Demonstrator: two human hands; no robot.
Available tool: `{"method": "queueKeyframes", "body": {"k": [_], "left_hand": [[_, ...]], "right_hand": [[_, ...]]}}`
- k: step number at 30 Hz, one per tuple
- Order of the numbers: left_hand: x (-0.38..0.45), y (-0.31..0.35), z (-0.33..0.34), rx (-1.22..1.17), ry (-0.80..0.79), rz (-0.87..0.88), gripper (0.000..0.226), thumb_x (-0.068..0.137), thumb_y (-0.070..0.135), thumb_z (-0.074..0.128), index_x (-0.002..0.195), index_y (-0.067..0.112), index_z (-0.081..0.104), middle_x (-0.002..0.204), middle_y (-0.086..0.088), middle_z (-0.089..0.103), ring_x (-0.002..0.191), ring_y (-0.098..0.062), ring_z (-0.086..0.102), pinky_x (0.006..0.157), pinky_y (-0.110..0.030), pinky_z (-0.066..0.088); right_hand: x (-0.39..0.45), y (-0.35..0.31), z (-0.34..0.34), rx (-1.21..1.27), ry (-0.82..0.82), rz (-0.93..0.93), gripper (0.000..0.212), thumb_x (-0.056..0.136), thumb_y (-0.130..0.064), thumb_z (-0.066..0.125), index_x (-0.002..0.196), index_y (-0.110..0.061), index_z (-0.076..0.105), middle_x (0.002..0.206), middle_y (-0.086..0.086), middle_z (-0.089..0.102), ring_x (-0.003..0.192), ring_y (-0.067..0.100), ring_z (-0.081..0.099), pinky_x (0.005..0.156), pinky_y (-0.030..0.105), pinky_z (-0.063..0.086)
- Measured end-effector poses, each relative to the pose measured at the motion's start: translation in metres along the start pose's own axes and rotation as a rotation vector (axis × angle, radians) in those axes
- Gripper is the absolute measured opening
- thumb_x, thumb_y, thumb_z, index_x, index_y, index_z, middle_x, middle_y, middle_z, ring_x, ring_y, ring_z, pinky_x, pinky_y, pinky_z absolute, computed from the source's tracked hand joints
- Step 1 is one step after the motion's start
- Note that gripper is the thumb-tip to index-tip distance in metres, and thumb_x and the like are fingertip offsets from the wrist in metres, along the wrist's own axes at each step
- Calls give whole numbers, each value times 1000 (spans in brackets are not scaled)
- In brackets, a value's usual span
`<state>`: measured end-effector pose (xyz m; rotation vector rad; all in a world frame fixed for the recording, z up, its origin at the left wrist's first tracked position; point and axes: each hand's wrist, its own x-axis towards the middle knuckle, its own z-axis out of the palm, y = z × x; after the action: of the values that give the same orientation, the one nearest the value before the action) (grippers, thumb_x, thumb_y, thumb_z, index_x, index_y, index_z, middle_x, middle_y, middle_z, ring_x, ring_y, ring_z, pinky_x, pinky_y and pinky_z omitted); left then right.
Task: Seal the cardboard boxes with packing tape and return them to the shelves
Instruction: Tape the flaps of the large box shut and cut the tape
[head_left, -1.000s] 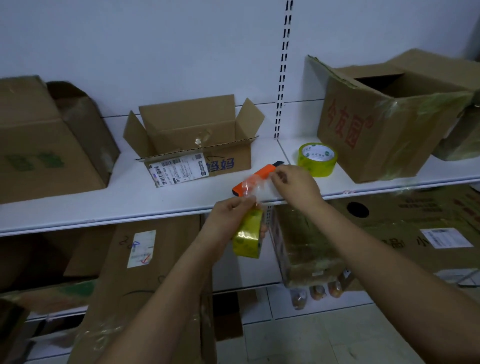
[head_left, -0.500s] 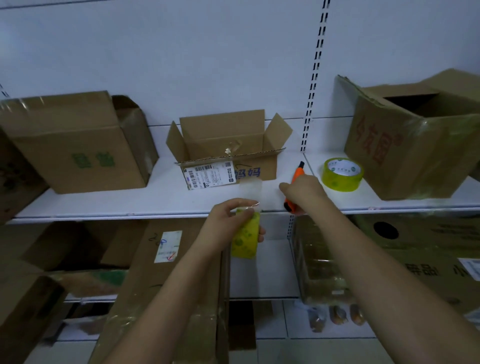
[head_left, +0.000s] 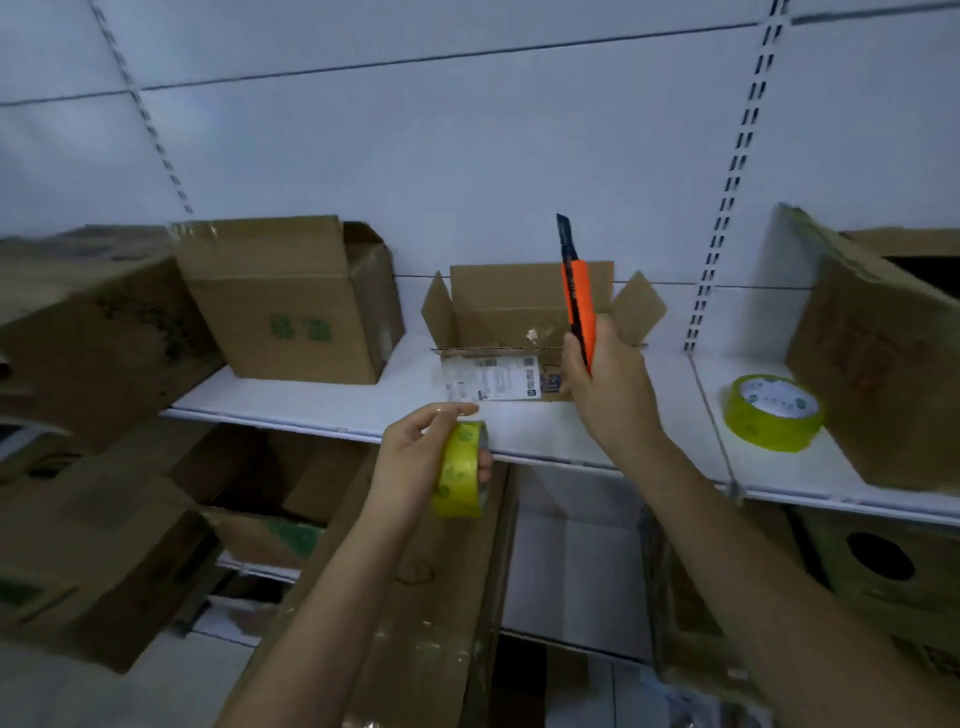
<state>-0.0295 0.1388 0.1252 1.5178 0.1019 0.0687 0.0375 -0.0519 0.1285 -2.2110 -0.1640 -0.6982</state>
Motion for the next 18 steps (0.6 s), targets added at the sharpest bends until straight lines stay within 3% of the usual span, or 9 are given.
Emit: {"method": "queueKeyframes", "body": {"k": [5,9,13,18], "left_hand": [[-18,5,-74,36,179,5,28,104,16,46,111,0,68,63,-2,72,52,-9,67,46,-19,50],[-38,13,-143,-27,353,10,24,103,14,49,107,1,68,58,-9,68,47,-14,64,44,-21,50],[-57,17,-227,-48,470,56,28,103,19,50,111,2,70,68,-18,70,55,-23,67,51,-29,55],[-87,31,-334,31,610,120,27,105,17,46,104,7,71,64,1,72,50,-7,65,45,-16,48]], "right_hand": [[-7,-49,68,206,-196,-176,14,104,-33,42,103,-20,45,74,9,54,62,27,59,57,52,52],[-27,-113,125,313,-284,-298,18,103,-37,41,114,-23,45,78,2,55,65,19,61,61,48,55],[-38,-189,181,373,-351,-438,20,102,-41,40,113,-24,45,79,4,55,67,20,59,61,49,51],[-51,-283,258,399,-440,-607,22,105,-33,43,119,-16,49,77,-7,48,65,13,50,56,38,41]]}}
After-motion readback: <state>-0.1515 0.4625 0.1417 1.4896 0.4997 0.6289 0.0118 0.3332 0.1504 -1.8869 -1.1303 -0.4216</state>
